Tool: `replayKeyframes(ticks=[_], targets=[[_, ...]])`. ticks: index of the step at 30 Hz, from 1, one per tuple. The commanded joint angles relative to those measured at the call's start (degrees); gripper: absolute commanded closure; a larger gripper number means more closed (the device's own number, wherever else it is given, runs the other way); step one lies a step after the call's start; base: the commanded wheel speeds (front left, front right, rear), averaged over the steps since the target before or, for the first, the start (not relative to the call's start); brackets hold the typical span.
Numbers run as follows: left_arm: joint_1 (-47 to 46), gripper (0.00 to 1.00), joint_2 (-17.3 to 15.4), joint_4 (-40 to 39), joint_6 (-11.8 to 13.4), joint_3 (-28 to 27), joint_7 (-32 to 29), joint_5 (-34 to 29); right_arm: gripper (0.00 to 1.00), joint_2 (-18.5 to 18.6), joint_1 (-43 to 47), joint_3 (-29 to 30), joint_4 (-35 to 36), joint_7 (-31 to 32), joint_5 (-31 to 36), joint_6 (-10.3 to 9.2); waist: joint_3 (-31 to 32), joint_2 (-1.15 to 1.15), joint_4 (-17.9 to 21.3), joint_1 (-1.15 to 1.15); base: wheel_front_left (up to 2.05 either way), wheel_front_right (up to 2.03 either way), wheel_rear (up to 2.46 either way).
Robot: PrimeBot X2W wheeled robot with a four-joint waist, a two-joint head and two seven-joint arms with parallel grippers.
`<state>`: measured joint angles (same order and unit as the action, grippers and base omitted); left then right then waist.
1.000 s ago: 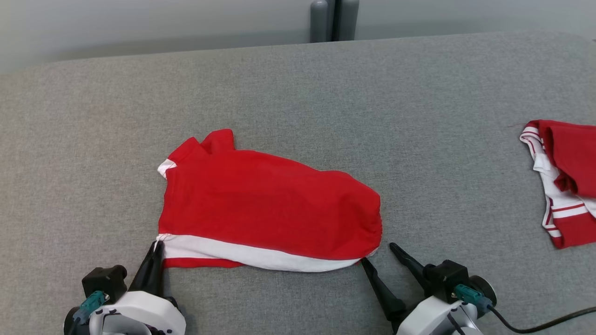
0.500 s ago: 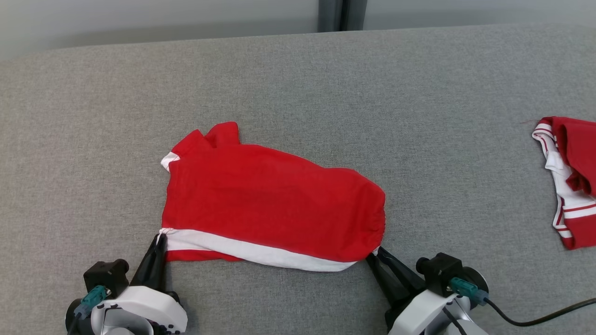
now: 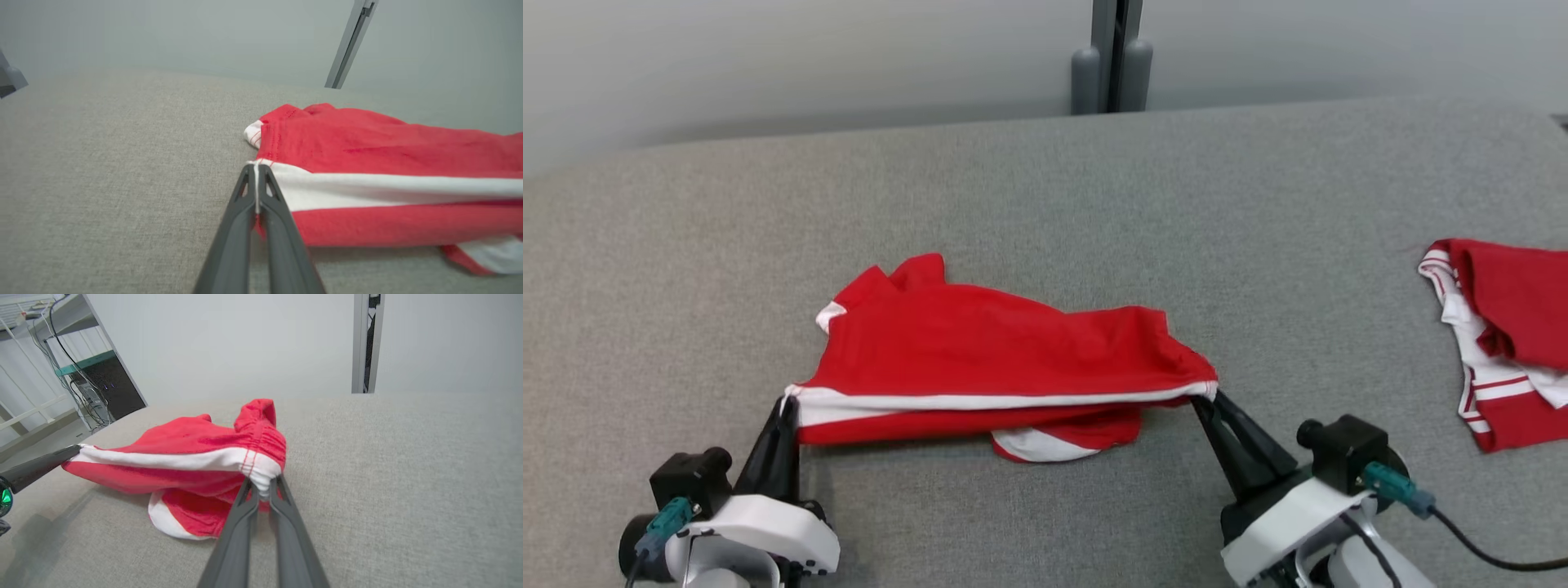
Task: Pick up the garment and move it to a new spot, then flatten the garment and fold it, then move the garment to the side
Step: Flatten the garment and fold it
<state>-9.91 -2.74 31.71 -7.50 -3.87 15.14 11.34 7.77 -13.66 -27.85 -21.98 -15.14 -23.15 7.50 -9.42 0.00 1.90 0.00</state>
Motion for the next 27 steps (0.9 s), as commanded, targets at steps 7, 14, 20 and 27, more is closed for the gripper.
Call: replayKeyframes(ticks=[7, 14, 20, 27], targets=[[-5.3, 1.0, -3.26, -8.38, 0.03, 0.86, -0.03, -1.34, 1.0, 2.95, -6.1, 0.61, 5.81, 0.03, -2.92, -0.02, 6.72, 0.0, 0.2, 0.0, 0.0, 0.0, 0.0], [-12.74, 1.0, -8.4, -12.61, 0.03, 2.48, -0.03, -2.09, 1.0, 6.85, -14.86, -0.44, 6.66, 0.03, -7.46, -0.03, 7.14, 0.0, 0.59, 0.0, 0.0, 0.0, 0.0], [-24.4, 1.0, -12.81, -10.49, 0.05, 4.71, -1.23, -0.16, 1.0, 9.34, -28.07, -1.25, 2.18, 1.94, -8.64, -0.05, 1.2, 0.0, 0.4, 0.0, 0.0, 0.0, 0.0], [-44.17, 1.0, -16.35, -4.31, 0.52, 6.31, -1.01, -2.23, 1.0, 7.44, -48.45, 0.99, -8.66, 1.5, -3.38, -0.16, -9.88, 0.0, -0.24, 0.0, 0.0, 0.0, 0.0]])
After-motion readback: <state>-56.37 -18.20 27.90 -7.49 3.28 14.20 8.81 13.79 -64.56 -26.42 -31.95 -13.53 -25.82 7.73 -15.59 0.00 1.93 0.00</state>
